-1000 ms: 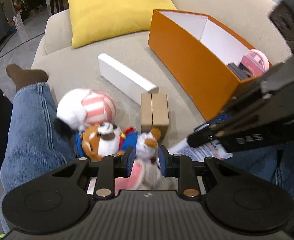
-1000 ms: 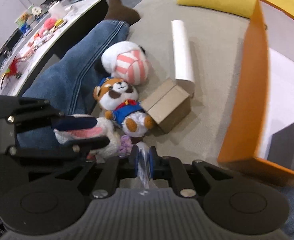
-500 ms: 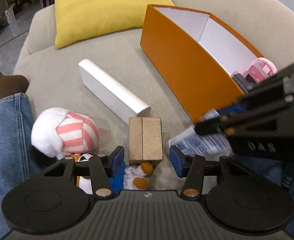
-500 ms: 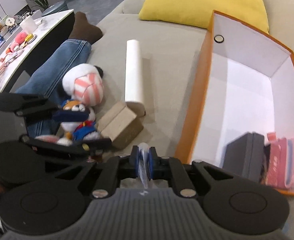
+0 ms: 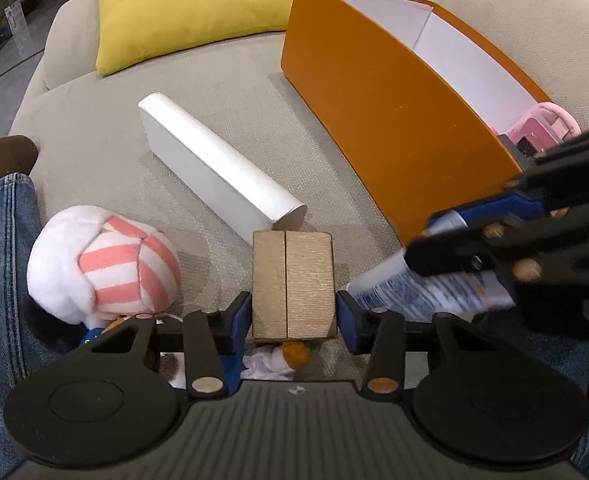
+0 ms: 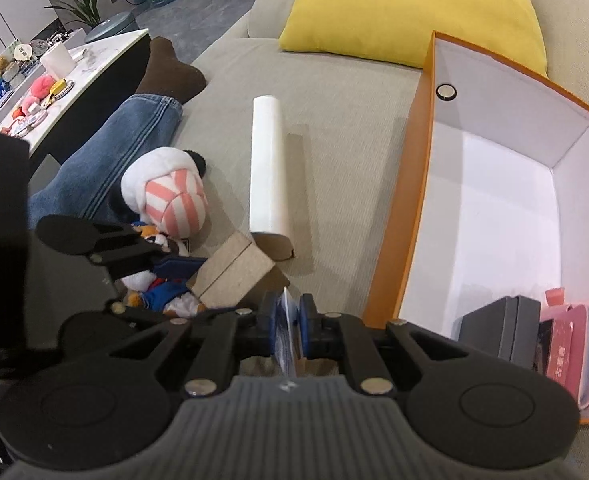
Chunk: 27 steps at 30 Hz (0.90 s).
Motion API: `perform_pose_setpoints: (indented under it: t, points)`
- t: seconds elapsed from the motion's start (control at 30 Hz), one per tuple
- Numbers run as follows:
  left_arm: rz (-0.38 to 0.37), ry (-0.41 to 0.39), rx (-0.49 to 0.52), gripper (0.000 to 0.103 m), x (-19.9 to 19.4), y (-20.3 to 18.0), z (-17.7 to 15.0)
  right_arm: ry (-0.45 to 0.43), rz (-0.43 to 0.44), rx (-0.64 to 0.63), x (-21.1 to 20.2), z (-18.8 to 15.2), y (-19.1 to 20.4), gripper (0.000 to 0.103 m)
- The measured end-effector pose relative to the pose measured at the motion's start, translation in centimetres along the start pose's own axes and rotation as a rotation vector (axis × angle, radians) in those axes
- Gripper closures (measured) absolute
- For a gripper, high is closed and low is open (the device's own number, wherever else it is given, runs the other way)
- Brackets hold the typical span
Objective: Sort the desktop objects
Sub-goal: 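Grasp the small cardboard box with the left tool while the right tool holds the tube, then carry the cardboard box and white tube in both tools into the shoebox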
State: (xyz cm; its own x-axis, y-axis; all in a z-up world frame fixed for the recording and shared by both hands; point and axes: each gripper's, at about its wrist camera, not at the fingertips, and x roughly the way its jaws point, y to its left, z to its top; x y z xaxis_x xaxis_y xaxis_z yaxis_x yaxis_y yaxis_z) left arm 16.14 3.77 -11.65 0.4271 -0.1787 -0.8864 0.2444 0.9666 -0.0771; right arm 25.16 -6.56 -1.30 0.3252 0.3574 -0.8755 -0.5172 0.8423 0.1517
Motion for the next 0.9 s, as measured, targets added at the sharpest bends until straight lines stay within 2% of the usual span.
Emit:
perform_pose_setpoints:
  t: [0.1, 0.27, 0.3, 0.37, 0.4, 0.5, 0.57, 0.73, 0.9]
  points:
    - [-0.003, -0.006, -0.011, 0.051, -0.1, 0.1, -0.1, -0.012, -0.004, 0.005, -0.8, -0.7, 0.0, 0.073]
    - [0.006, -0.020, -0.026, 0.052, -0.3, -0.1, -0.4, -0.015, 0.000, 0.012, -1.5, -2.4, 0.3, 0.071]
    - [0.008, -0.022, -0.027, 0.052, -0.4, -0.2, -0.4, -0.017, -0.006, 0.010, -1.4, -2.8, 0.4, 0.073]
    - [0.006, -0.027, -0.035, 0.052, -0.5, -0.3, -0.6, -0.009, 0.001, 0.018, -1.1, -3.3, 0.3, 0.092]
    - [0.002, -0.028, -0.041, 0.052, -0.6, -0.3, -0.7, -0.008, 0.011, 0.034, -0.9, -3.4, 0.1, 0.093]
    - [-0.002, -0.026, -0.052, 0.052, -0.9, -0.4, -1.0, -0.039, 0.022, 0.047, -1.1, -3.2, 0.0, 0.093]
    - [-0.004, -0.020, -0.056, 0.052, -0.8, -0.4, -1.0, -0.047, 0.026, 0.044, -1.1, -3.1, 0.2, 0.089]
    - [-0.006, -0.015, -0.073, 0.052, -1.0, -0.1, -0.9, -0.069, 0.029, 0.030, -1.0, -2.6, 0.6, 0.089]
    - [0.017, -0.051, -0.106, 0.052, -2.3, 0.0, -1.1, -0.096, 0.046, 0.077, -1.6, -2.3, 0.1, 0.100]
